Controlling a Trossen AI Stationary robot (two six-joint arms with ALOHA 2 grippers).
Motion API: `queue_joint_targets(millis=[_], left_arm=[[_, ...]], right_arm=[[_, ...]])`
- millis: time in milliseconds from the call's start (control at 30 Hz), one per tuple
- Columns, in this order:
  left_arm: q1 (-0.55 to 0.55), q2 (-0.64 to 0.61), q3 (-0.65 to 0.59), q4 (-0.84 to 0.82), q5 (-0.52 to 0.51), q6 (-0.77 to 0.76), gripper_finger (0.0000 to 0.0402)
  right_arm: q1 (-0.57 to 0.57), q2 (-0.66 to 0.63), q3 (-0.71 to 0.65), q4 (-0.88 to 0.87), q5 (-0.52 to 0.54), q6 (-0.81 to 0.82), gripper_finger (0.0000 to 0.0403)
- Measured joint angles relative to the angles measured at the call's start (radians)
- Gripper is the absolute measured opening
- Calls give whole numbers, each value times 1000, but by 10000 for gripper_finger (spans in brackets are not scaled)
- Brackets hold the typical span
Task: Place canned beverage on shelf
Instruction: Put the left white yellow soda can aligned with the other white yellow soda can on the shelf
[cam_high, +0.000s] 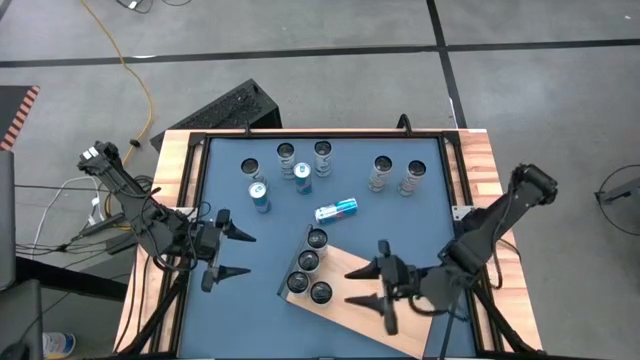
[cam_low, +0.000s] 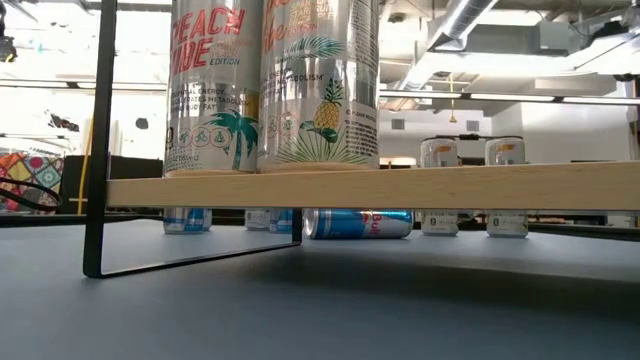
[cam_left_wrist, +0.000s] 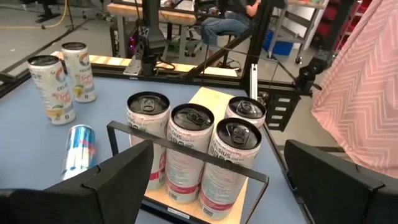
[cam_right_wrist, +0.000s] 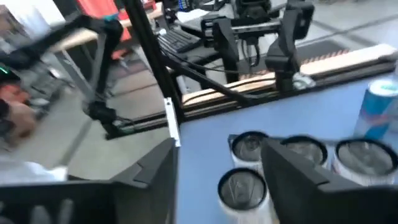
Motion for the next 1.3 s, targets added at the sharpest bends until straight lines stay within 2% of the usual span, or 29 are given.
queue_joint_targets(millis=[133,233,333,400,500,667,733,833,967,1100,1300], left_arm=[[0,0,0,10,-11,-2,348],[5,0,8,21,-64,30,348],[32,0,54,-20,-46,29,348],[50,-1,89,-61,1,19,348],[65,0,131,-142,47,9,348],[84,0,159,-224,46,7,348],[85,0,159,-236,44,2,348],[85,0,159,-256,46,-8,348],[85,0,159,-270,72,-24,348],[85,0,159,-275,108,-25,348],[85,0,159,-272,104,-2,348]], right_arm=[[-1,107,115,-108,114,-75,248],[-14,160,210,-325,290,-54,246],[-51,177,305,-612,388,54,236],[-93,173,367,-805,385,172,228],[-164,154,441,-1111,314,327,216],[-315,134,481,-1436,193,391,204],[-384,131,481,-1458,133,354,203],[-479,131,476,-1452,21,168,207],[-593,107,451,-1441,-24,-25,211],[-704,11,361,-1377,-98,-112,212],[-866,-126,207,-1231,-211,-221,212]])
